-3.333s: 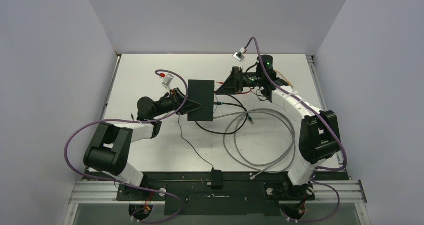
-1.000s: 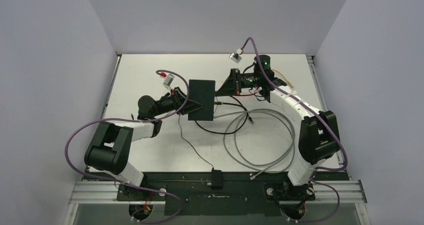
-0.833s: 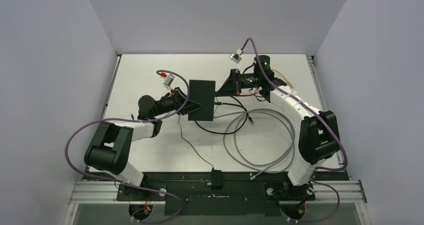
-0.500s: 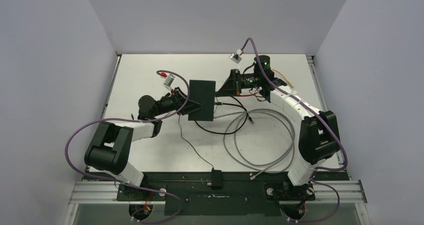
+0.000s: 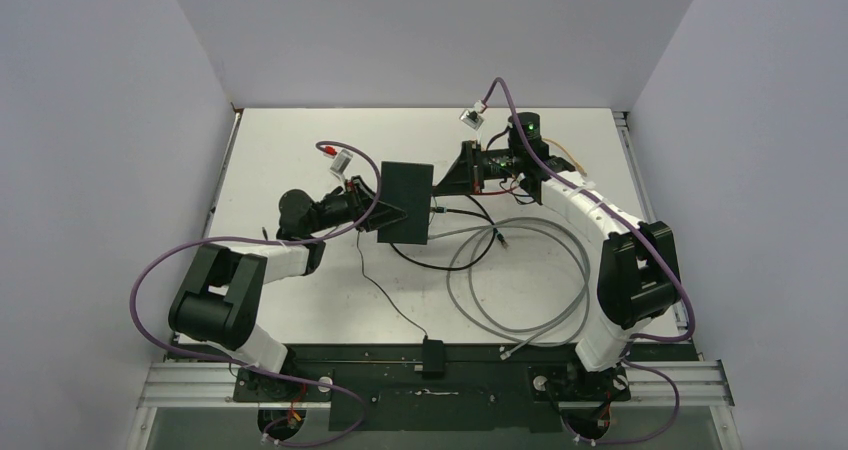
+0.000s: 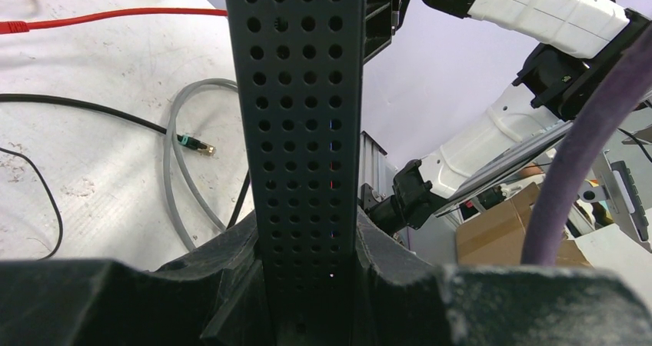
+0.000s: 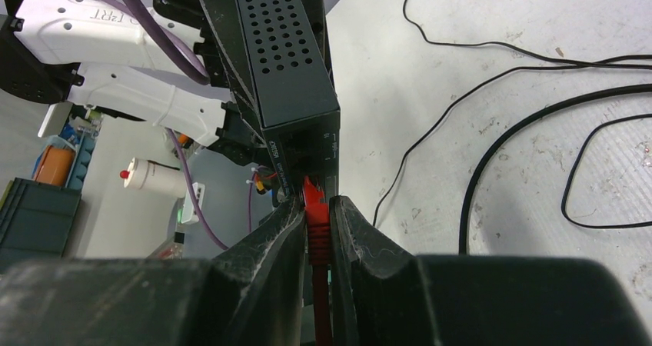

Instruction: Pull the plug from the switch port

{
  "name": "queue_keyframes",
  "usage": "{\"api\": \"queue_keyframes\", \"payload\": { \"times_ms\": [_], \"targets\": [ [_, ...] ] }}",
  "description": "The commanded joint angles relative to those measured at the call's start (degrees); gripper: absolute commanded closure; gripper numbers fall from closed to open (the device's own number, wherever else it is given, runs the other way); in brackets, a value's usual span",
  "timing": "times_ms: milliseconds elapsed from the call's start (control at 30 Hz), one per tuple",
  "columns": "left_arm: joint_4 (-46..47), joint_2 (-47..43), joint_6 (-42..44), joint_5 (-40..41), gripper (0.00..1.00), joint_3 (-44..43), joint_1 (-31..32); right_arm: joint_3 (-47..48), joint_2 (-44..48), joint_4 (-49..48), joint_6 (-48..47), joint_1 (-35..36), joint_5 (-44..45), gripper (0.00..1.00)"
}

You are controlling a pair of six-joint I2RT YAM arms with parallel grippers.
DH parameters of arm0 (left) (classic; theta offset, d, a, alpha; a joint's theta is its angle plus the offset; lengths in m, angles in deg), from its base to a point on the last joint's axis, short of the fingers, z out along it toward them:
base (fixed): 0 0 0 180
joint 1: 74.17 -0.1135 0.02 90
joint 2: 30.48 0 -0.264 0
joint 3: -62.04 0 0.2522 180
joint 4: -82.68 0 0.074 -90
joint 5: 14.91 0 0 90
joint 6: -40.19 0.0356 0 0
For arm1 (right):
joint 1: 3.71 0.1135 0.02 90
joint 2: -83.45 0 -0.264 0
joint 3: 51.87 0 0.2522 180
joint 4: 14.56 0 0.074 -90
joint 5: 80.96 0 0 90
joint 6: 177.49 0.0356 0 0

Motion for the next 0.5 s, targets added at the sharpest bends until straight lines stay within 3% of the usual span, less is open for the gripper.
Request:
{"api": "queue_keyframes", "payload": {
  "times_ms": [0, 467],
  "targets": [
    [5.62, -3.88, 2.38, 4.43, 1.00, -1.80, -1.04, 0.86, 4.17, 2.28, -2.68, -2.35, 1.20, 0.95],
    [5.93, -5.78, 2.59, 5.33, 1.00, -0.51, -1.42, -0.78, 4.45, 2.73, -3.62, -2.71, 1.69, 0.95]
  ]
}}
